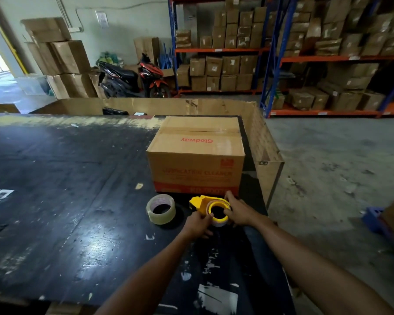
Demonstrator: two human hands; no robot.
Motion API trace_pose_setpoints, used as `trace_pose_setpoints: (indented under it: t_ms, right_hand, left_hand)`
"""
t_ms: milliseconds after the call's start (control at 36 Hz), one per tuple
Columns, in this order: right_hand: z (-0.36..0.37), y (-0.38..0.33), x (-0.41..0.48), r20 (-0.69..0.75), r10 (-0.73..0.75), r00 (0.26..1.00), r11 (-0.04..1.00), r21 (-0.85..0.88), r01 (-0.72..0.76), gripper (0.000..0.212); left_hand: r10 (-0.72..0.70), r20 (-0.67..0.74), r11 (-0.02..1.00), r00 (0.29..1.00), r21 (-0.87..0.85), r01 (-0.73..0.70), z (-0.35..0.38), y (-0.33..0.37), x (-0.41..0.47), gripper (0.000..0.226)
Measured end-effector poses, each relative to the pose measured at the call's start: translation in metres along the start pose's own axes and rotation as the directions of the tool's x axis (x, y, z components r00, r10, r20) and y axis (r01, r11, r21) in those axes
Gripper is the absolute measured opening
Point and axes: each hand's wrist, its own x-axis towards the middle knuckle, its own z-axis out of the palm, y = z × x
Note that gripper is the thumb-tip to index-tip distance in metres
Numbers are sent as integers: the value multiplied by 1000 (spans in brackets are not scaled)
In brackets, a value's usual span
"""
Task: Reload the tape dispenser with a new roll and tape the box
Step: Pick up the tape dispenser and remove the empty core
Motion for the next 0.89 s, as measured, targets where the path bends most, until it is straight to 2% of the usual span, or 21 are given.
trace_pose_setpoints:
  t_ms: [83,167,278,333,500,611,778,889]
  right_hand:
    - [-11,-8,-6,32,-28,999,999,-21,29,28]
    - [-32,-21,-8,55,-62,997,996,-60,65,31]
    - [-71,-51,-9,89,-139,986,975,-161,152,56]
    - [-98,-74,-11,95,-156,983,959,-226,174,55]
    - [-169,-130,-21,82,-194,978,939,-272,210,47]
    - [-214,-166,-33,113,-155,981,972,-162,172,51]
    - [-262,-223,-41,78,-168,983,936,-301,184,40]
    - [-271,-247,-41,54,-195,979,915,-349,201,43]
  left_hand:
    - [49,-17,993,999,-102,-51,0,-2,-4,19]
    - [158,-46,962,986,-219,-164,-4,2,-9,14]
    - [291,-155,913,944,-249,-322,-17,20,-17,15]
    - [341,-193,879,920,-281,-385,-26,36,-21,16]
    - [429,-297,795,853,-324,-513,-47,86,-34,33]
    - [489,-303,767,818,-296,-568,-61,104,-38,41]
    - [516,-282,725,809,-359,-587,-80,127,-46,38]
    - [528,-292,697,798,-388,-603,-86,140,-50,32]
